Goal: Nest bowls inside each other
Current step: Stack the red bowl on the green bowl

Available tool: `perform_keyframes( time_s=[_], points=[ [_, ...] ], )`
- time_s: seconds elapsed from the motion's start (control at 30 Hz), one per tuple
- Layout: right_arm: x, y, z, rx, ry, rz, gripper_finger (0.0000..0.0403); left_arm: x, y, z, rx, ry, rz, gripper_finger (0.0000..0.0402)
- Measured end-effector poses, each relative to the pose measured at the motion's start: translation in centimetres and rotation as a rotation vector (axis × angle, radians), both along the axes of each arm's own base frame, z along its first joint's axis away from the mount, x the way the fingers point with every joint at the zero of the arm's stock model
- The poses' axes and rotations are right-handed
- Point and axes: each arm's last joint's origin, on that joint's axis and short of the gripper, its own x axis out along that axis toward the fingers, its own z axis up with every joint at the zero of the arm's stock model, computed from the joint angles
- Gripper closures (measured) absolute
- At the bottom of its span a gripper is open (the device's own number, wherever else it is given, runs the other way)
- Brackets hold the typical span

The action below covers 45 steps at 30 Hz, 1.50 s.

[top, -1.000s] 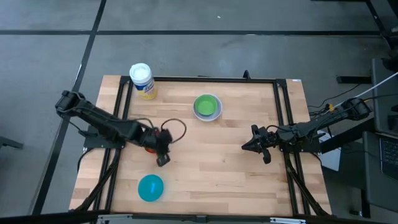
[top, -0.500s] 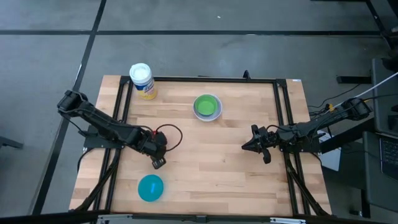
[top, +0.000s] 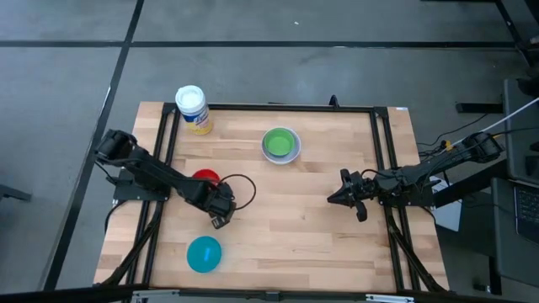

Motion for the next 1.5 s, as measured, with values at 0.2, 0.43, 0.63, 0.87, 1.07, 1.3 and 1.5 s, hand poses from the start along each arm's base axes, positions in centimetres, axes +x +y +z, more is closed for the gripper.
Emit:
perform_keyframes(
  time_s=[0.2,0.43,0.63,0.87,1.07,1.3,1.5],
  points=[
    [-0.1,0.2,0.0,0.004,0.001,0.016,0.0373,0.3,-0.2,1.9,0.025,-0.122,0.03,0.0311],
    [-0.1,0.3,0.0,0.009,0.002,0.017,0.0373,-1.8,0.5,5.5,0.177,-0.065,0.086,0.0309],
    [-0.1,0.2,0.0,-0.013,-0.004,0.0,0.0373,-1.9,0.9,5.6,0.09,-0.014,0.085,0.0299],
    [-0.1,0.2,0.0,-0.02,-0.006,-0.007,0.0373,-1.9,1.2,4.7,0.056,-0.01,0.093,0.0295],
    [-0.1,0.2,0.0,-0.025,-0.007,-0.006,0.0373,-2.7,1.4,1.1,-0.06,-0.005,0.131,0.0294],
    [-0.1,0.2,0.0,-0.023,-0.008,-0.003,0.0373,-3.2,2.0,-0.1,-0.067,0.005,0.162,0.0294],
    [-0.1,0.3,0.0,-0.014,-0.008,0.0,0.0373,-1.7,1.2,3.5,-0.023,-0.084,0.124,0.0294]
  ],
)
